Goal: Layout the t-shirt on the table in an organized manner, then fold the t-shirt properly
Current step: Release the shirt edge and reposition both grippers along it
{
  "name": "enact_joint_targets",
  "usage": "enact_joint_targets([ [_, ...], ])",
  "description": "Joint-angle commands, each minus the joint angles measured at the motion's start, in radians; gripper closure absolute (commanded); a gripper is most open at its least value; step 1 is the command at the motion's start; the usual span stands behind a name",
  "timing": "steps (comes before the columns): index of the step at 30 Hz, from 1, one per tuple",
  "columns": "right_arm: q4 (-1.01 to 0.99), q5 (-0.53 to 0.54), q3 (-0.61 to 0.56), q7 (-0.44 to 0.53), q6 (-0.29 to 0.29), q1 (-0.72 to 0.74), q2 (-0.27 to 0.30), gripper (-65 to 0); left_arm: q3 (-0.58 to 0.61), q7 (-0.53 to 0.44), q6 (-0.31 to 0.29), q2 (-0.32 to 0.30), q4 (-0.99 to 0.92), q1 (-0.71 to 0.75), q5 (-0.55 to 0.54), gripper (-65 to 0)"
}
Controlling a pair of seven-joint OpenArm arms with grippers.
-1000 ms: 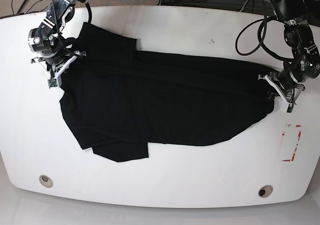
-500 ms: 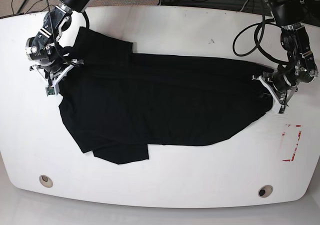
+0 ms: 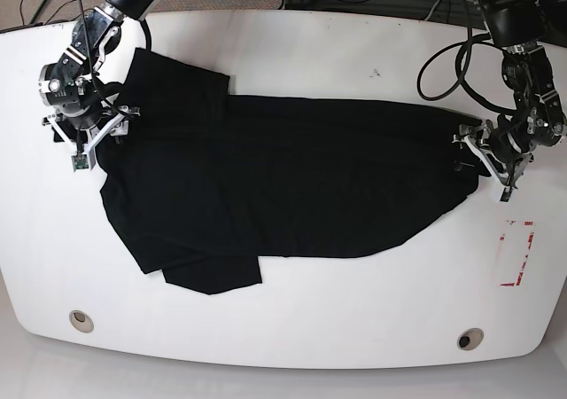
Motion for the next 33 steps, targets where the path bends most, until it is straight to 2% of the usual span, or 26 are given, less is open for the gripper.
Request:
enact_joint_targets([
  [1,0.071,0.012,0.005,0.019,-0.002,-0.005,0.000,-60.4,-0.006,-0.020,-0.002,-0.020,0.015,-0.032,-0.014,-41.8],
  [3,0.103,0.012,0.006,0.019,-0.002,-0.006,-0.020,-65.0,-0.006,-0.020,-0.002,-0.020,0.015,-0.033,-0.014,-41.8],
  [11,0.243,0.012,0.066,0.003,-0.002,-0.053,-0.080,-64.5,-0.079,-0.018,-0.004,-0.020,0.072,-0.029,-0.014,-41.8],
  [16,0.272,0.013,0.066,-0.036,-0.002,-0.102,-0.097,-64.2,-0.099,-0.016,-0.004,-0.020,0.133,-0.017,-0.014,-41.9],
  [25,0.252,0.196,0.097,-0.044,-0.002,-0.232,-0.146,-64.2,-0.099,-0.018,-0.004,-0.054,0.207,0.043,-0.014,-41.9],
  [33,0.163,0.290,0.103,-0.043,-0.002,-0.278,-0.146,-64.2,-0.101,-0.020,-0.004,-0.054,0.232,0.072,-0.014,-41.9],
])
